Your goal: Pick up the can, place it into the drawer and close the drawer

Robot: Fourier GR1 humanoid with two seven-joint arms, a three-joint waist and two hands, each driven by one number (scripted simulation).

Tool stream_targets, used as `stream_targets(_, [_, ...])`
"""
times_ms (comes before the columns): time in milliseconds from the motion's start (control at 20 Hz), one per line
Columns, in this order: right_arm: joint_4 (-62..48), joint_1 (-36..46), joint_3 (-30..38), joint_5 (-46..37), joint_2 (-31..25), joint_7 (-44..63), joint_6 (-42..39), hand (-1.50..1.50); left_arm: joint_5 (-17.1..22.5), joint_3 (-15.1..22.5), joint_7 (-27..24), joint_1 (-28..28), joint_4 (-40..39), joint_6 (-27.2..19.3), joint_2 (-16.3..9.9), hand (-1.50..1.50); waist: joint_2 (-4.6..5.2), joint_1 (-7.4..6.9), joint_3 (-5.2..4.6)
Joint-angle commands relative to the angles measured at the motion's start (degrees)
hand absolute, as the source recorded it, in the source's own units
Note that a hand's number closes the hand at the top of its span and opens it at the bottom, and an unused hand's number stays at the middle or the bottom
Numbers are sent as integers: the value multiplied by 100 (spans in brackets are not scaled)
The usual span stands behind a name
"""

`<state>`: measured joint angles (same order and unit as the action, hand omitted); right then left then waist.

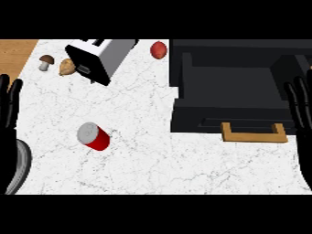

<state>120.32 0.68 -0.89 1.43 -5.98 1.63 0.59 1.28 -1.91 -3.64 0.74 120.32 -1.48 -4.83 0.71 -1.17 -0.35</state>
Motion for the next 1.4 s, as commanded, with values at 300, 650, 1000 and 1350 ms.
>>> stream_targets(300, [-440, -322, 411, -16, 133, 582, 361, -150, -558, 145, 1049, -1501, 14, -1284, 473, -150, -11, 58, 27])
stream_targets(650, [-187, -464, 373, 37, 137, 1009, 341, -150, -1366, 912, 2539, -1706, 1108, -2089, 481, -150, -78, 114, 38])
stream_targets(1000, [147, -380, 370, -112, 162, 1418, 437, -150, -1806, 1097, 3165, -1266, 1258, -2191, 481, -150, -75, 123, 36])
stream_targets(1350, [-92, -880, 899, 292, 72, 685, 11, -150, -1538, 1428, 2235, -1547, 229, -2524, 482, -150, -77, 123, 34])
